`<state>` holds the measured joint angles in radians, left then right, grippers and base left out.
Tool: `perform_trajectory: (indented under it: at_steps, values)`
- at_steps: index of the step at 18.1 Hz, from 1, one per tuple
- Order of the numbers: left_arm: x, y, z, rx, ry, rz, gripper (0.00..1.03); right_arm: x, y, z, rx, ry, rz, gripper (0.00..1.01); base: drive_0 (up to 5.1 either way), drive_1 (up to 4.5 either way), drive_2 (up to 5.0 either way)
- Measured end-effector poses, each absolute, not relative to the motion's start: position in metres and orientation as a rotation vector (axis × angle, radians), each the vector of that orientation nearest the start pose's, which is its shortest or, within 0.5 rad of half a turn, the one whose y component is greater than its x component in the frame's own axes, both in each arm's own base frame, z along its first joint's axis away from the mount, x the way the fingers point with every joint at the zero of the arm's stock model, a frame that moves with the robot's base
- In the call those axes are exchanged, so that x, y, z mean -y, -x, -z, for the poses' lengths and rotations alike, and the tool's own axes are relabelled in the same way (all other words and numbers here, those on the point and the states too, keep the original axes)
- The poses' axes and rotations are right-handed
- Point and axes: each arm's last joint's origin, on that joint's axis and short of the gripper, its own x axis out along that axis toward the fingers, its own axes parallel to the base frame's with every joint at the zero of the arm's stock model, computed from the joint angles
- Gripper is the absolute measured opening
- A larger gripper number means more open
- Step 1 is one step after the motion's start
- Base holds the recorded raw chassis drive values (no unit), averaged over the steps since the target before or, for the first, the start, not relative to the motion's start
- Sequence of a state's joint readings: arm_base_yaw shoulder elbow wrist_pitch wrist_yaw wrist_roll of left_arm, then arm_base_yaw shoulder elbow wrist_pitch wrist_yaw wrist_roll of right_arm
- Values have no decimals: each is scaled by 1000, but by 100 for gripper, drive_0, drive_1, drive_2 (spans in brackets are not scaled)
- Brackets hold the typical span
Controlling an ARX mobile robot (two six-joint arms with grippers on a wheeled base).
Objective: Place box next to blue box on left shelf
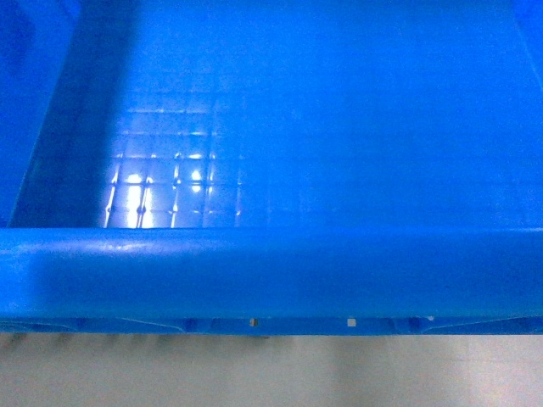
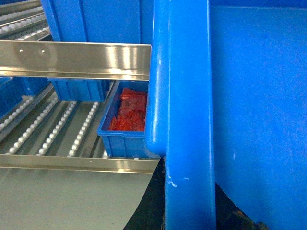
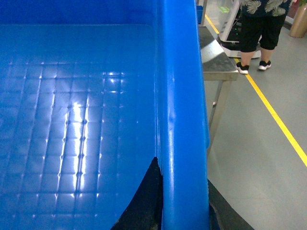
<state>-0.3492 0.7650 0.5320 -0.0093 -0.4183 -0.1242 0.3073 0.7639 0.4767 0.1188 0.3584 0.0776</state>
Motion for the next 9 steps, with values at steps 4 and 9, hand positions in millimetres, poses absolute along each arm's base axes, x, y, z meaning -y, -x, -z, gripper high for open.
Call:
perform_trajectory:
  at_steps: [4,9]
  values:
    - [48,-167,-266,-219,33,-83,7,-43,-170,-258,-156,-23,57,9,-510,235,235]
    - [48,-167,-265,-222,32,-83,7,-43,-170,-258,-159,-22,56,9,-501,244,244]
